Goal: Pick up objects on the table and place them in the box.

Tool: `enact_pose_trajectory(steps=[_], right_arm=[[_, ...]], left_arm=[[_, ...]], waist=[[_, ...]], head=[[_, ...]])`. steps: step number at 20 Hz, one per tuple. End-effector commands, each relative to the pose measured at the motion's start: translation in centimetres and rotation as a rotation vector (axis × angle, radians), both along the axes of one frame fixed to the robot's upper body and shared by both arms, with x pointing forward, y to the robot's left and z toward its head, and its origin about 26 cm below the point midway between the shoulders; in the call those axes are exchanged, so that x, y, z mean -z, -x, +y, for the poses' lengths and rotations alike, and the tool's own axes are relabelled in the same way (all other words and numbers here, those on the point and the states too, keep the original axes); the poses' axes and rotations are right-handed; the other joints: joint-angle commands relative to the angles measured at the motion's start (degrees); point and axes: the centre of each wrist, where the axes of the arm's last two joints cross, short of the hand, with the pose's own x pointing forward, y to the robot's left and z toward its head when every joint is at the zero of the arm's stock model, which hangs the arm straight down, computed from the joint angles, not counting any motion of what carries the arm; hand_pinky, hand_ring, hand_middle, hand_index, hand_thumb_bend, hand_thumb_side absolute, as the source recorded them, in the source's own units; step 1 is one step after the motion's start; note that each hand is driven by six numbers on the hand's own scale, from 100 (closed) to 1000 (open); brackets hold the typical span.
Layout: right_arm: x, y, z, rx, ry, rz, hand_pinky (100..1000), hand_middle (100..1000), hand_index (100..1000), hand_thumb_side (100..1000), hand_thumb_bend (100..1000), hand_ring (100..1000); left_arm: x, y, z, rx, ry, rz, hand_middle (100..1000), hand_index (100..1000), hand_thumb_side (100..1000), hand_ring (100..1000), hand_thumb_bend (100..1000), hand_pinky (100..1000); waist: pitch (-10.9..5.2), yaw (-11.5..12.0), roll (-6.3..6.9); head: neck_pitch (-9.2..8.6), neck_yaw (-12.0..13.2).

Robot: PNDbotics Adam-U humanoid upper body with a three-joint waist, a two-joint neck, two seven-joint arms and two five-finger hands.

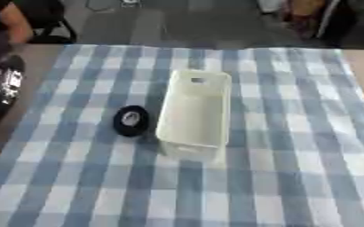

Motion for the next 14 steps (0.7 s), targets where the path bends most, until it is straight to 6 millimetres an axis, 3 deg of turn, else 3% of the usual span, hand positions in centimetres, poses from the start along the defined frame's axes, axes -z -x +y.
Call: enact_pose_trajectory(steps=[1,14], right_arm=[[-0.74,0.14,-0.28,0.007,0.009,-0.022,938,923,983,599,100,924],[-0.77,0.12,-0.31,0.009,0.006,-0.023,935,923,984,605,100,924]], left_arm=[[-0.83,0.05,0.15,0.007,-0.012,-0.025,1000,987,862,961,1000,856],[-0.85,0.03,0.16,0.010,-0.021,-0.021,1000,958,863,952,968,854]], waist=[[-0.60,-0.02,-0.07],[-0.75,0.13,-0.16]], head=[[-2.01,-0.10],[-2.25,-0.60]])
